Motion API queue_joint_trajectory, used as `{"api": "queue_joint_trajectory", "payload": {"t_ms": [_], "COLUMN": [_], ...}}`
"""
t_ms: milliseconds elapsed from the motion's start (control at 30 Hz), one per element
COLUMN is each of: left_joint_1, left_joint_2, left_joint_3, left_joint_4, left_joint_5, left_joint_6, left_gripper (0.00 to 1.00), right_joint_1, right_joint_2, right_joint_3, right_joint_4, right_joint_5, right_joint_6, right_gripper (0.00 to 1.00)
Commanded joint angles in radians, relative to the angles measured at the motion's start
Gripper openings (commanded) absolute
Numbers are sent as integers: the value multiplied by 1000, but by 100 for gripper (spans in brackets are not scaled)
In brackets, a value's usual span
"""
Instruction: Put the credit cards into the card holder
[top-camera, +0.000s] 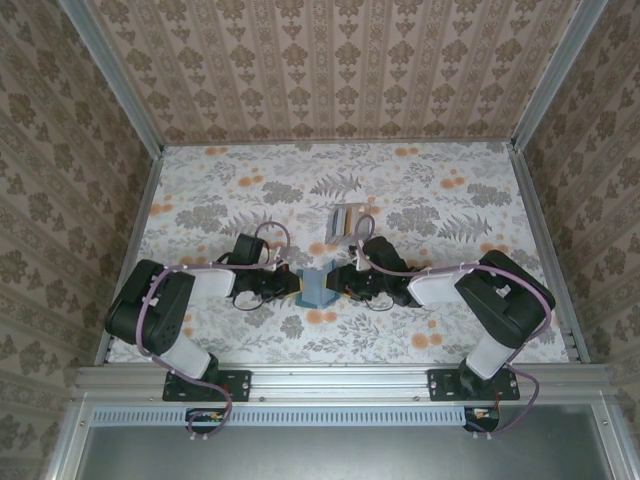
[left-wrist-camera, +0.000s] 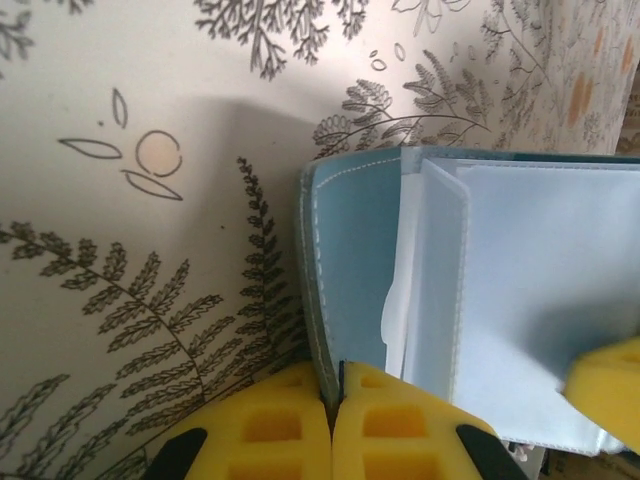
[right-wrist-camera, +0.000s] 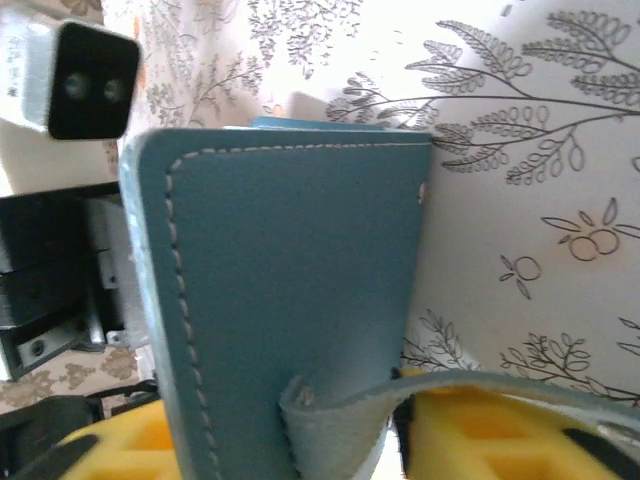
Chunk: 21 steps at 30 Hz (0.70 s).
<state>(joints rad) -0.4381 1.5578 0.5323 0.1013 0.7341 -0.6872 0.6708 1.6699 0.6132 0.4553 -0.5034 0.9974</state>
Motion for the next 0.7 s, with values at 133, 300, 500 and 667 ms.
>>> {"api": "queue_joint_trajectory", "payload": {"t_ms": [133,300,500,667], "left_joint_1": [-1,10,13,8], "left_joint_2": [-95,-121,-140,-125], "left_joint_3": [-3,-14,-25,-29], "left_joint_4": [-35,-14,56,102], "left_joint_5": [-1,21,54,79], "left_joint_6": [-6,-39,-68,-82], "left_gripper": [22,33,40,40], "right_joint_1": [6,5,5,6], "right_joint_2": [38,30,27,47], "right_joint_3": [-1,-12,-16,-18], "right_joint_4": [-31,-14,-12,10], "right_joint_5": [25,32,36,22], "right_joint_6": [-5,0,-14,-10], "right_gripper": [28,21,13,12]}}
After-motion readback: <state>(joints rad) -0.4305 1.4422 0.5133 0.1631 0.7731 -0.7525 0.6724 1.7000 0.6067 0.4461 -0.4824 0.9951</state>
